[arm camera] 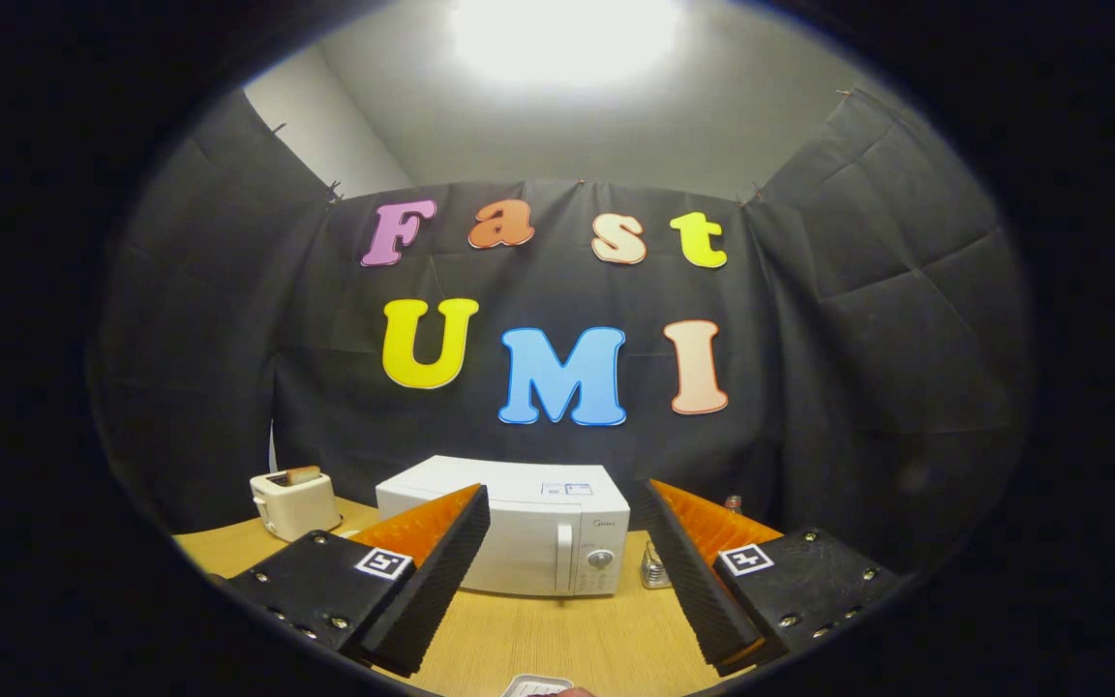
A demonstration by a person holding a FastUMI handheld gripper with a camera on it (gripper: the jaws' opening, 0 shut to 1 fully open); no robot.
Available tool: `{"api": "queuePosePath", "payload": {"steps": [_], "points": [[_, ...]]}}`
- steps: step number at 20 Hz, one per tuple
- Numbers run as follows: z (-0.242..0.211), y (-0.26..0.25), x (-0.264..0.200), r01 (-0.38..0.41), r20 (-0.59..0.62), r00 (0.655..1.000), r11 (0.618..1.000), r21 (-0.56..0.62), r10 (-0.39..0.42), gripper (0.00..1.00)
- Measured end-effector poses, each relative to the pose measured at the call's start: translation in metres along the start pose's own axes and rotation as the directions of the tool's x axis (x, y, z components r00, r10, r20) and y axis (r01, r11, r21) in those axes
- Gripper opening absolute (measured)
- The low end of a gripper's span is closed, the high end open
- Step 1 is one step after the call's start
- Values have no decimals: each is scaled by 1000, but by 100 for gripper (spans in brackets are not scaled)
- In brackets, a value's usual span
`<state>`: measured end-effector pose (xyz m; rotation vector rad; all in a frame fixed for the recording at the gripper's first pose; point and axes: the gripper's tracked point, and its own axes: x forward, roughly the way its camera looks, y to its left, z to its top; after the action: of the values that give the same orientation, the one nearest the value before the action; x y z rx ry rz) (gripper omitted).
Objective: Open the microwave, put the food inside, and close the microwave door.
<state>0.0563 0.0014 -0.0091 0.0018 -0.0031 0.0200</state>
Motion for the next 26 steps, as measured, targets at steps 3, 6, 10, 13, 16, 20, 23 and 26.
{"api": "queuePosePath", "payload": {"steps": [3,6,10,13,16,20,23,26], "points": [[-11,-2,27,-13,-16,1000,1000,1,13,99],[-27,-1,55,-23,-32,999,1000,2,23,99],[-58,1,95,-38,-82,996,999,11,39,100],[-80,1,125,-45,-107,993,999,15,46,100],[-98,0,153,-45,-121,992,999,6,45,99],[-132,-2,186,-46,-162,986,999,17,48,100],[-162,-2,206,-53,-221,974,998,23,57,100],[-191,-1,218,-61,-277,958,998,34,69,99]]}}
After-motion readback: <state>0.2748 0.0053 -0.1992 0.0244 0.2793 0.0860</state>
